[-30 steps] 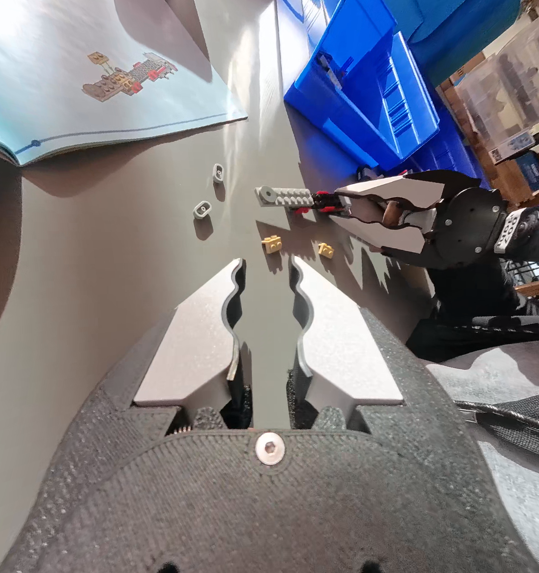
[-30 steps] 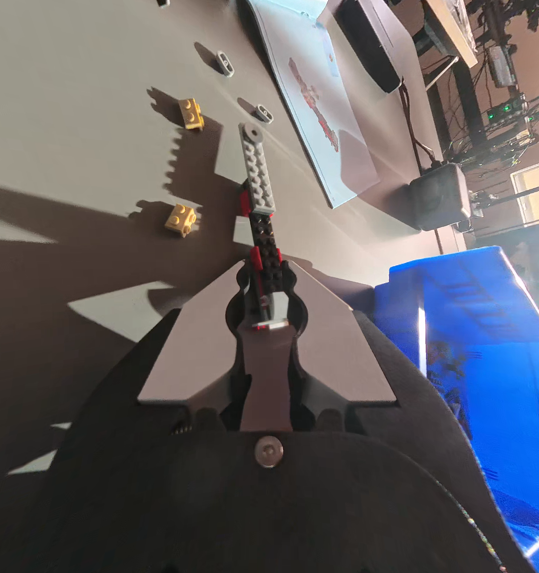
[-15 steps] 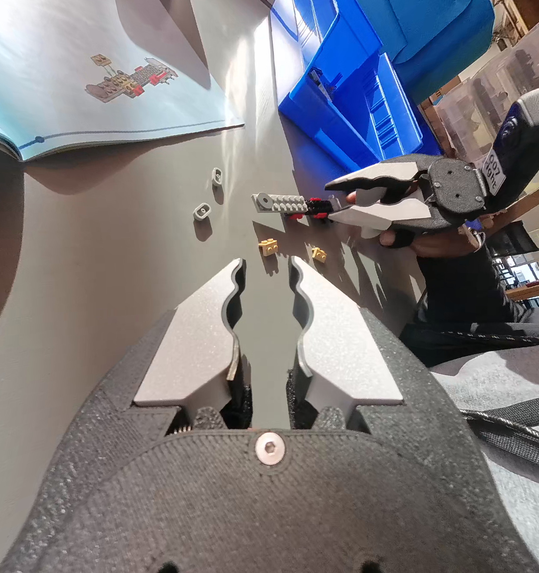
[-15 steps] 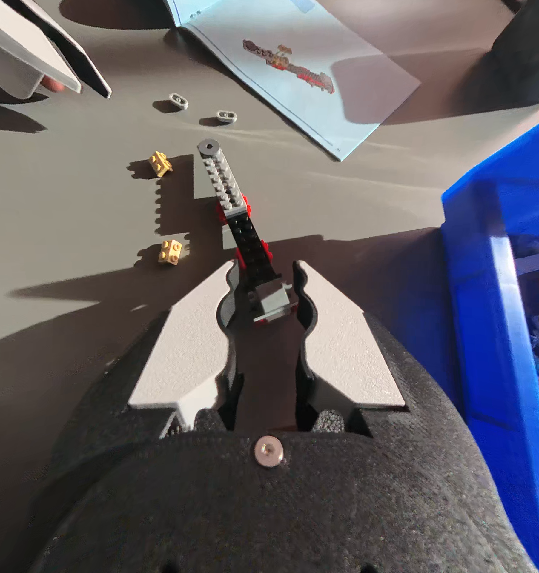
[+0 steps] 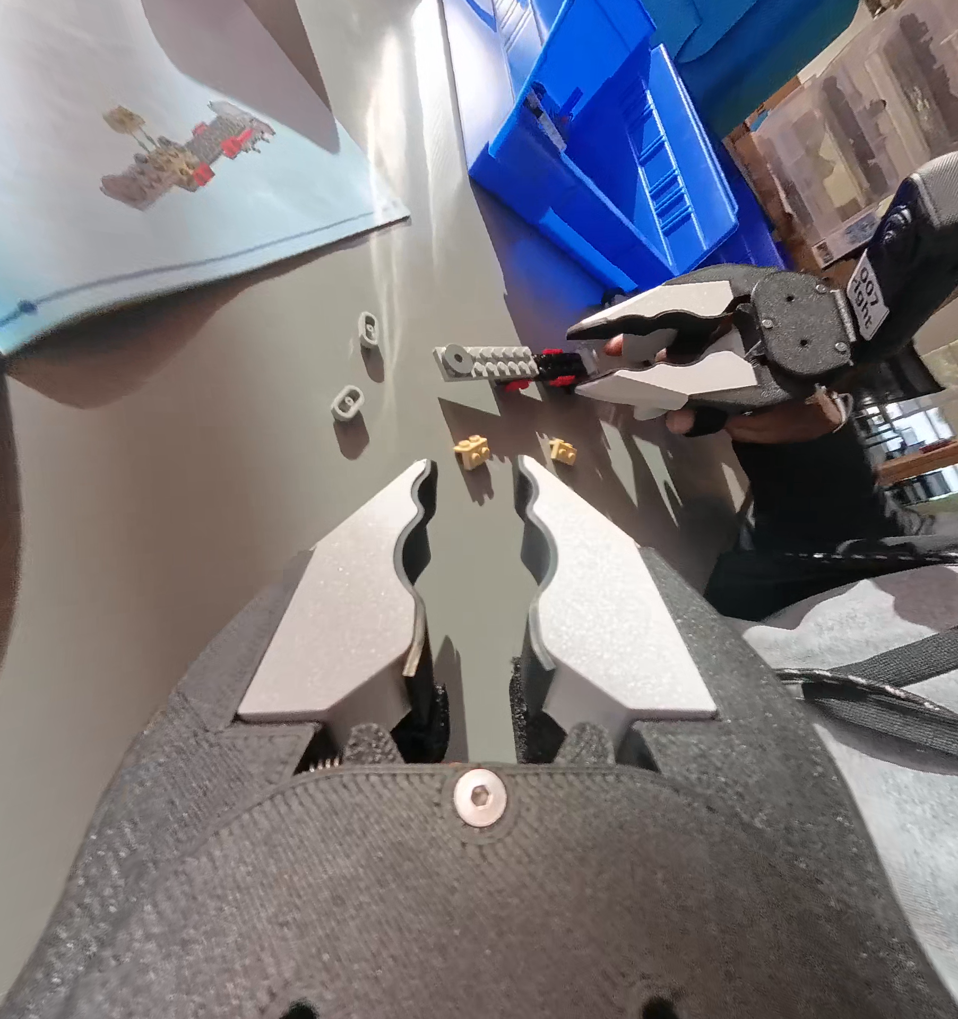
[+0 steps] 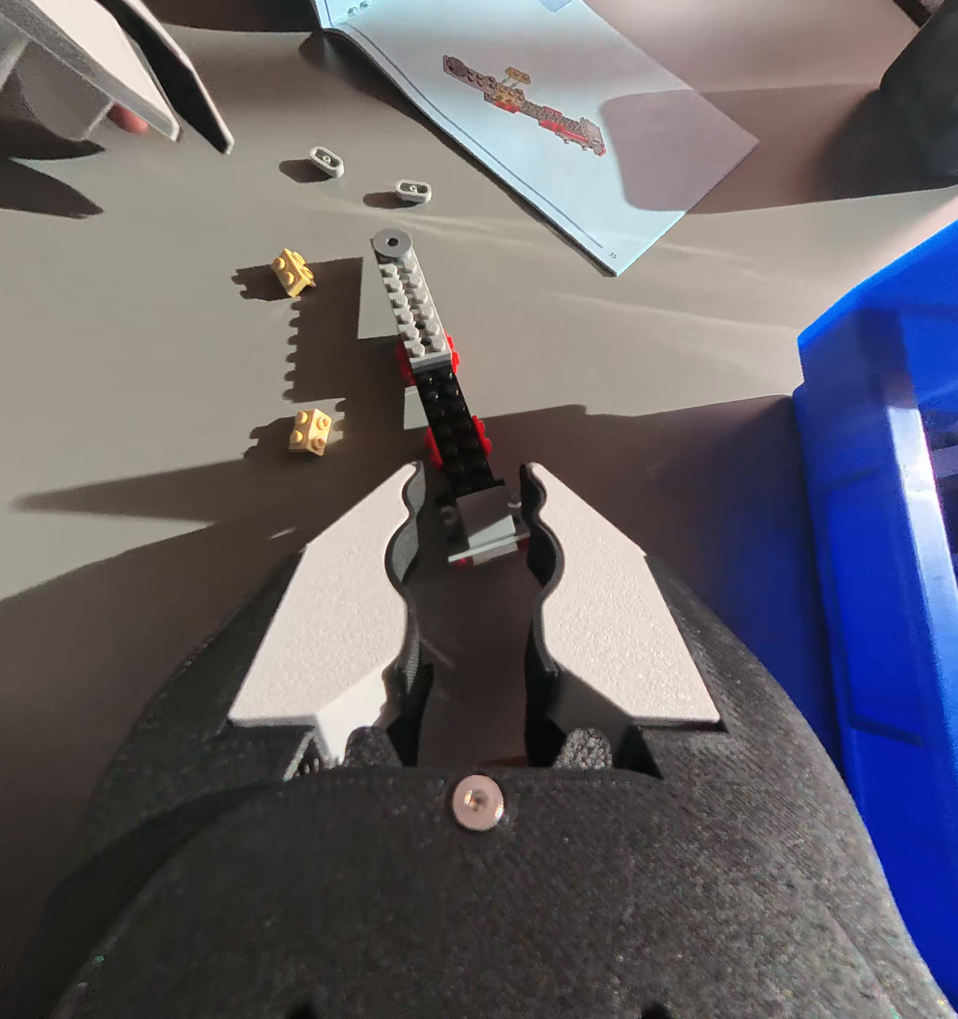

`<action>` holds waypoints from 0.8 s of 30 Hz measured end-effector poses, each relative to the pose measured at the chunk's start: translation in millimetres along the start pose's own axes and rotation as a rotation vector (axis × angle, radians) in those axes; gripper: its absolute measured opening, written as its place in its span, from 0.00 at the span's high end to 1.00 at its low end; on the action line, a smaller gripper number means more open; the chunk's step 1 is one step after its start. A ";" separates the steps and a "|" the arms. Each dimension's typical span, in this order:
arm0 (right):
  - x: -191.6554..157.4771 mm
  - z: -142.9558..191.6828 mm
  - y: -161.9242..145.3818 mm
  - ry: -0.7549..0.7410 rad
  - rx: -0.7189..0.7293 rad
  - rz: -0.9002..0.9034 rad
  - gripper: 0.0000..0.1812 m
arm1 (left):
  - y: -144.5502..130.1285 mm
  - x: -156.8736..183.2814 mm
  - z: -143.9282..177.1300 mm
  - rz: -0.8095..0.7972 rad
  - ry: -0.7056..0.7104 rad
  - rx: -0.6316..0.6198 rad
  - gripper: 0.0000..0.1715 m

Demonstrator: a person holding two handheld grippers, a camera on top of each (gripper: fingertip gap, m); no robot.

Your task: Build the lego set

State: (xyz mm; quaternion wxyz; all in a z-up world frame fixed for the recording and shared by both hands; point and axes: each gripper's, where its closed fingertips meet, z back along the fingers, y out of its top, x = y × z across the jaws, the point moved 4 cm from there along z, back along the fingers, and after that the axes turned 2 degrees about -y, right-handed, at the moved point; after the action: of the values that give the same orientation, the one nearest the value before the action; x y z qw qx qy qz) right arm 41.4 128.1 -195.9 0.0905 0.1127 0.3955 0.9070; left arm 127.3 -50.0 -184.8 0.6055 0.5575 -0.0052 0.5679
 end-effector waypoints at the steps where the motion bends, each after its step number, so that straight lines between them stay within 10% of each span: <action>1: 1.8 -1.1 -0.8 -0.007 -0.003 -0.002 0.80 | 3.8 -3.0 0.1 -0.030 0.018 -0.003 0.83; 16: 6.3 -10.1 -1.9 -0.045 -0.027 -0.055 0.80 | 20.7 -38.6 -24.7 -0.582 0.227 -0.301 0.94; 24: 7.3 2.2 9.3 -0.062 0.073 -0.050 0.81 | 27.1 -32.4 -29.3 -0.514 0.159 -0.251 0.94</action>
State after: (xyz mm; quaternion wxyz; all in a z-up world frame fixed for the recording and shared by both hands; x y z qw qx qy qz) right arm 34.3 125.2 -186.6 0.1212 0.1342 0.4280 0.8855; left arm 78.7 -59.4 -198.5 0.7921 0.4153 0.1133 0.4327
